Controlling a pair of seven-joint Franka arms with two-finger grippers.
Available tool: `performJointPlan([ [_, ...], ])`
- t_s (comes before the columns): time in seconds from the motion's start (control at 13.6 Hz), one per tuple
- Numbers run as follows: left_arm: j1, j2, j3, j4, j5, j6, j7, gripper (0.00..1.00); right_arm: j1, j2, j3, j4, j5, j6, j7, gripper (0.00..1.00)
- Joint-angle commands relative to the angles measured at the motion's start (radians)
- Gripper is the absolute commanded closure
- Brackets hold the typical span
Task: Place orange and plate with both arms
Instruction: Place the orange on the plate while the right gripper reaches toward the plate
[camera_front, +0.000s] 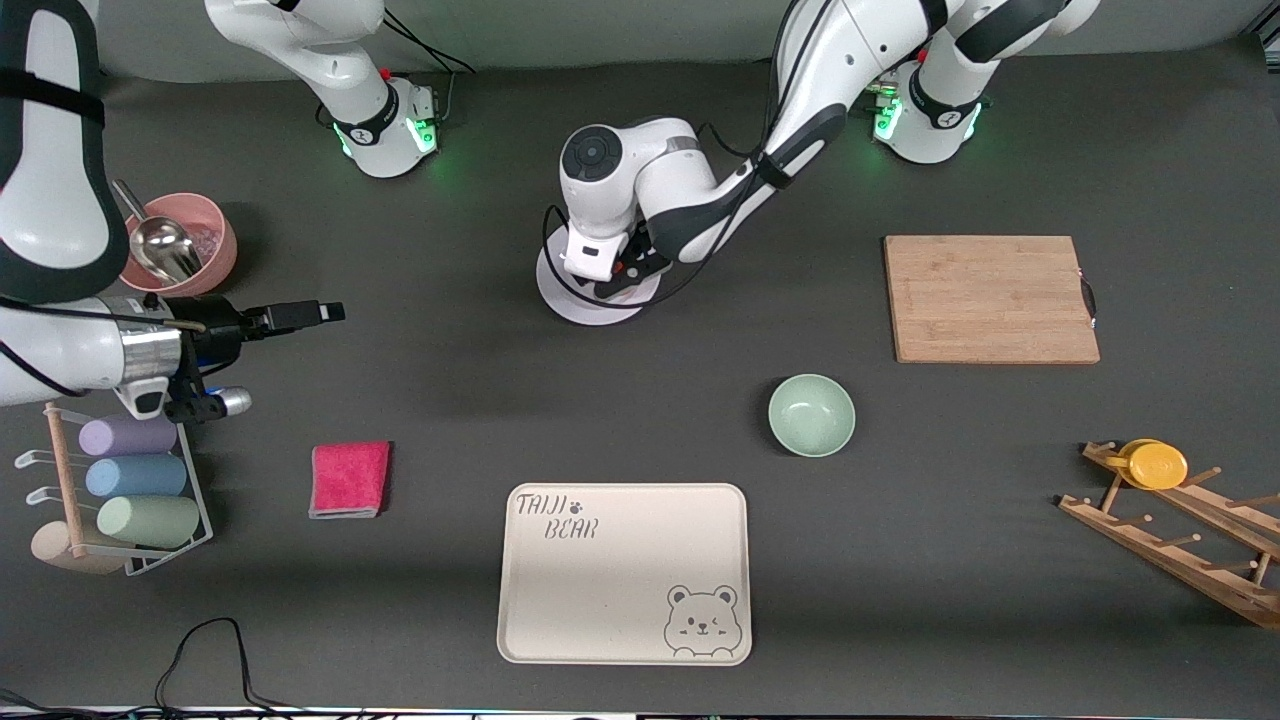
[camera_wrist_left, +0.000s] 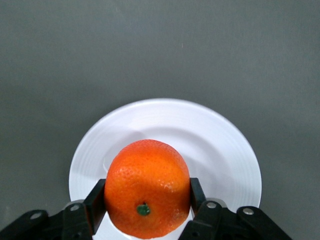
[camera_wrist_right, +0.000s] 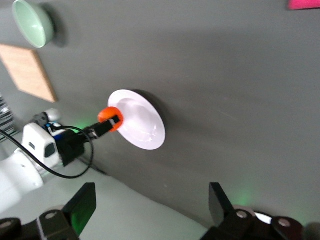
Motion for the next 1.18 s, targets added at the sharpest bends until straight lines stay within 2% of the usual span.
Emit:
performJointPlan([
  [0.0, -0.076, -0.004, 0.014, 0.033, 0.023, 0.003, -0.047, 0.59, -0.029, 0.026, -0.004, -0.066, 0.09, 0.051, -0.094, 0.0],
  [0.07, -0.093, 0.001, 0.017, 0.027, 0.043, 0.003, -0.05, 0.01, -0.025, 0.026, -0.004, -0.103, 0.093, 0.084, -0.117, 0.0],
  [0.37, -0.081, -0.005, 0.022, 0.022, 0.067, -0.021, -0.045, 0.0, -0.014, -0.017, -0.004, -0.328, 0.18, 0.277, -0.203, 0.0],
  [0.44, -0.072, -0.019, 0.022, 0.027, 0.067, -0.068, -0.038, 0.0, -0.003, -0.04, -0.002, -0.374, 0.185, 0.317, -0.205, 0.0],
  [0.51, -0.047, -0.051, 0.019, 0.027, 0.063, -0.119, -0.027, 0.0, 0.015, -0.052, -0.004, -0.425, 0.233, 0.352, -0.209, 0.0],
  [0.66, 0.055, -0.099, -0.004, 0.03, 0.045, -0.171, 0.039, 0.0, 0.017, -0.045, -0.004, -0.513, 0.312, 0.406, -0.307, 0.0],
  [0.74, 0.123, -0.132, -0.017, 0.028, 0.016, -0.2, 0.089, 0.0, 0.018, -0.059, -0.004, -0.548, 0.324, 0.435, -0.321, 0.0],
  [0.96, 0.307, -0.26, -0.023, 0.028, -0.081, -0.269, 0.302, 0.0, 0.06, -0.079, -0.004, -0.611, 0.404, 0.487, -0.317, 0.0],
  [1.1, 0.42, -0.309, -0.018, 0.025, -0.081, -0.305, 0.411, 0.0, 0.077, -0.102, -0.001, -0.658, 0.467, 0.536, -0.315, 0.0],
])
